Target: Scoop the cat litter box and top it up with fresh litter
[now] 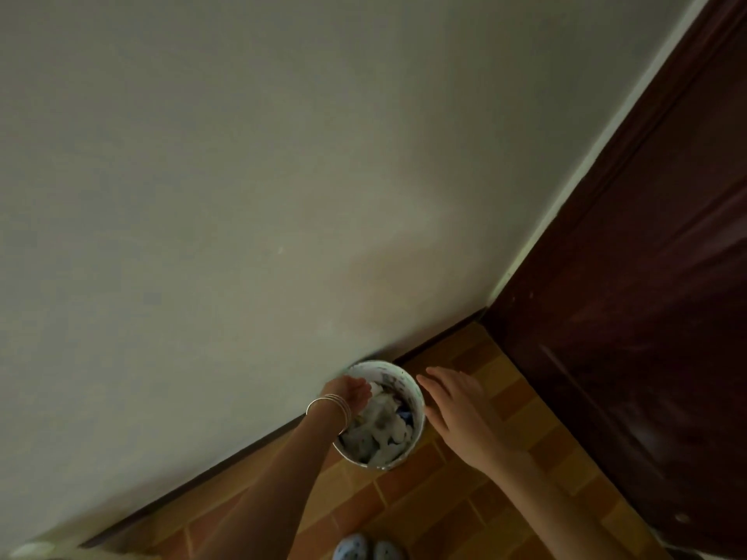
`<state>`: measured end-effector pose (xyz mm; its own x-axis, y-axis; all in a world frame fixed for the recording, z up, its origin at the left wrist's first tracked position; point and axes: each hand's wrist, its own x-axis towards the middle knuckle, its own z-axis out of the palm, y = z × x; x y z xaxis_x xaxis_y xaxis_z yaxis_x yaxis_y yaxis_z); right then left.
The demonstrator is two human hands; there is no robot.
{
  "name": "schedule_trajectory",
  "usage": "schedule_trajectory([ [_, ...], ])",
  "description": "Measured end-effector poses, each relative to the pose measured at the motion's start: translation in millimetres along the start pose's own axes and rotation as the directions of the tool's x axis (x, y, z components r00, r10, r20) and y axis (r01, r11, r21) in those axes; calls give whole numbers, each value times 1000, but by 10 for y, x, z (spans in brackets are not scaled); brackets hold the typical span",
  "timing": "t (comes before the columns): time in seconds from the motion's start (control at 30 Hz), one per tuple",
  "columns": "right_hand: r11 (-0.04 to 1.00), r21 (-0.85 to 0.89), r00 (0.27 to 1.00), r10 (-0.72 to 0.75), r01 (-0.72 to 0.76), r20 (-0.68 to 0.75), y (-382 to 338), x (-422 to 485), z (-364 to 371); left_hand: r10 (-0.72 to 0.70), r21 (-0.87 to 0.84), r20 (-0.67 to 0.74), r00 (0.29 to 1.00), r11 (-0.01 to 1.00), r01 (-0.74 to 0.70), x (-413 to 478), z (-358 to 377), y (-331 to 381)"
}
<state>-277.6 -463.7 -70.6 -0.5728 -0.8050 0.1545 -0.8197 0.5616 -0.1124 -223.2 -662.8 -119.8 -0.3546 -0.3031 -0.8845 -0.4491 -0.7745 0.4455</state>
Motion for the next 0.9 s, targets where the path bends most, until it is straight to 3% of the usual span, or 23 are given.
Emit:
schedule_trajectory([
  [0.17, 999, 34, 998, 33, -35, 58, 152, 57, 406, -17, 198, -42, 999, 980, 25, 721, 79, -73],
  [0.27, 997, 55, 995, 55, -59, 79, 172, 75, 597, 13, 278, 2, 1000, 960, -13, 978, 85, -114],
  [0.6, 993, 63, 982, 83, -95, 170, 147, 79, 948, -75, 326, 136, 988, 945, 27, 1117, 91, -224],
  [0.73, 991, 60, 965, 105, -123, 239, 107, 127, 757, -13, 298, 128, 992, 954, -26, 848, 65, -181],
  [0.9, 988, 89, 967, 103, -126, 232, 59, 247, 368, 247, 382, 159, 956, 877, -290, 494, -47, -75],
])
